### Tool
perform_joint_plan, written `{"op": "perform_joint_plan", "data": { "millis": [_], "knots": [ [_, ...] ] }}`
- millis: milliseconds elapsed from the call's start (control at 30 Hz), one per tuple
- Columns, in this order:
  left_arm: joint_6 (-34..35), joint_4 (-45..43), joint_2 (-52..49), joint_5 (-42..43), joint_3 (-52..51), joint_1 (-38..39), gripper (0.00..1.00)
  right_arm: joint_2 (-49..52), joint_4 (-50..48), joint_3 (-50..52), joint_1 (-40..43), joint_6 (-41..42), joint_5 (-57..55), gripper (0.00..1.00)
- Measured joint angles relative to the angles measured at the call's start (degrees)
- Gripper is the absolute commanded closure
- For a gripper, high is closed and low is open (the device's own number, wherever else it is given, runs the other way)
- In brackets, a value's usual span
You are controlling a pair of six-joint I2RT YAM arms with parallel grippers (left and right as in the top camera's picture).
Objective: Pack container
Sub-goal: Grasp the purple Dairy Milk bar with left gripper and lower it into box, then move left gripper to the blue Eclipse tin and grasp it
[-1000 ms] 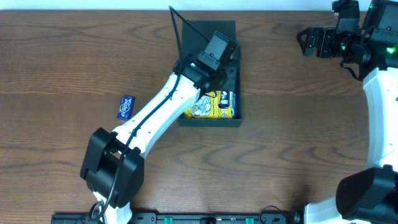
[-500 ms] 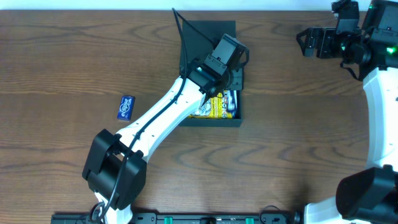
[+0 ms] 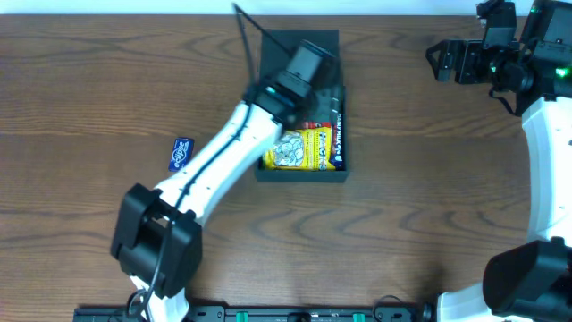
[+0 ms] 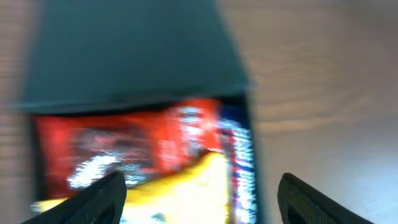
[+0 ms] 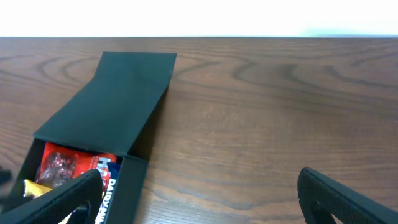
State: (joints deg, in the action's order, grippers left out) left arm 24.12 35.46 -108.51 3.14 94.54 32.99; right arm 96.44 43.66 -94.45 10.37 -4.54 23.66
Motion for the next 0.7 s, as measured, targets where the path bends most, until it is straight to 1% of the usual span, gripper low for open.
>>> {"op": "perform_joint_plan", "data": {
  "millis": [200, 300, 500, 567, 700],
  "knots": [
    [-4.7, 5.9, 4.2, -4.3, 0.0, -11.0, 0.18, 0.0, 0.0, 0.0, 0.0, 0.0, 0.0, 0.01],
    [-5.8, 8.0, 5.9, -6.0, 0.0, -16.7, 0.17, 0.0, 0.0, 0.0, 0.0, 0.0, 0.0, 0.01],
    [-7.7, 13.8, 6.1, -7.0, 0.0, -28.2, 0.17, 0.0, 0.0, 0.0, 0.0, 0.0, 0.0, 0.01],
    [-9.4, 16.3, 6.1, -7.0, 0.0, -30.6, 0.18, 0.0, 0.0, 0.0, 0.0, 0.0, 0.0, 0.01],
    [-15.9, 23.5, 6.1, -7.1, 0.0, -33.3, 0.19, 0.0, 0.0, 0.0, 0.0, 0.0, 0.0, 0.01]
  ]
}}
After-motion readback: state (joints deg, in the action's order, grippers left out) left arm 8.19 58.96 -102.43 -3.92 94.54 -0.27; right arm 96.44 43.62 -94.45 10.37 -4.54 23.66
